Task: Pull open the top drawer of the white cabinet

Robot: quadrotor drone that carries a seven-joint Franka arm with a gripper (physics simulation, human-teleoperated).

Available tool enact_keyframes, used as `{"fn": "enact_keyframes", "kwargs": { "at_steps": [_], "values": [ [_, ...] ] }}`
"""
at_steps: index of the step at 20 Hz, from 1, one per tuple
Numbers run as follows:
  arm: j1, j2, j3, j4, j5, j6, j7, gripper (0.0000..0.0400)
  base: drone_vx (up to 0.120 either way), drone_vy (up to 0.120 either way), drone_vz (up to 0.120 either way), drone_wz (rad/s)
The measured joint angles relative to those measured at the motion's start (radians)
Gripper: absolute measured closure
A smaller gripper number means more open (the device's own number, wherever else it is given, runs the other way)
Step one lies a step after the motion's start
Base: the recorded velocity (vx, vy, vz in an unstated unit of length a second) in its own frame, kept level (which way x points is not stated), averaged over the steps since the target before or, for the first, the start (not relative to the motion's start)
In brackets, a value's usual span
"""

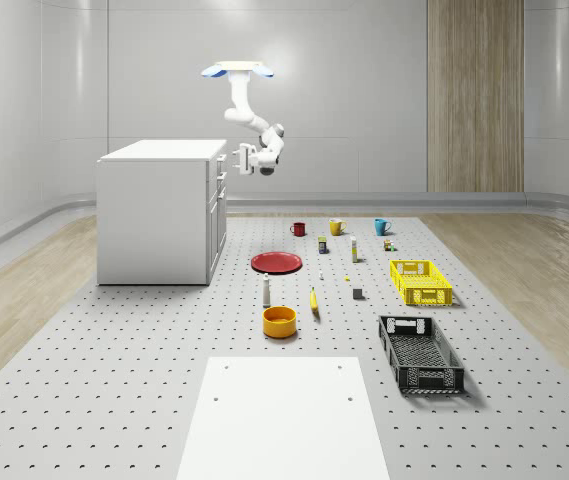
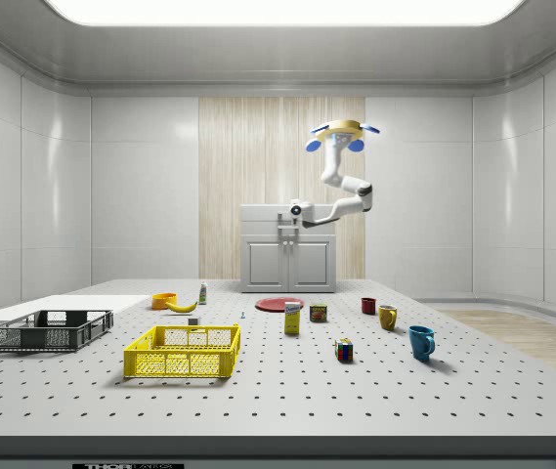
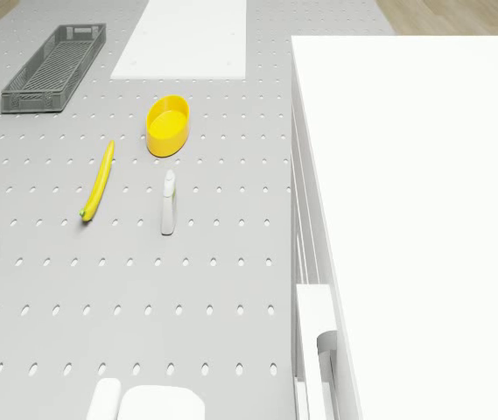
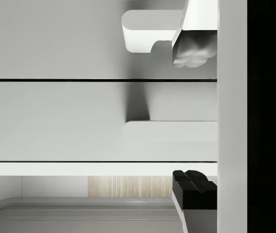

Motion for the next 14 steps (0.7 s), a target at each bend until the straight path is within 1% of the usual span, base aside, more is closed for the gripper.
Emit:
{"fn": "enact_keyframes", "kwargs": {
  "at_steps": [3, 6, 9, 12, 14],
  "values": [
    [0.002, -0.002, 0.0, 0.0, -0.002, 0.002, 0.002, 0.0089, 0.0, 0.0, 0.0, 0.0],
    [0.004, -0.004, -0.001, -0.001, -0.004, 0.003, 0.003, 0.0088, 0.12, 0.0, 0.0, 0.0],
    [0.005, -0.007, -0.001, -0.001, -0.006, 0.005, 0.005, 0.0089, 0.013, 0.0, 0.0, 0.0],
    [0.007, -0.008, -0.002, -0.001, -0.007, 0.007, 0.006, 0.0088, 0.107, 0.0, 0.0, 0.0],
    [0.008, -0.01, -0.002, -0.001, -0.008, 0.008, 0.007, 0.0089, 0.02, 0.0, 0.0, 0.0]
  ]
}}
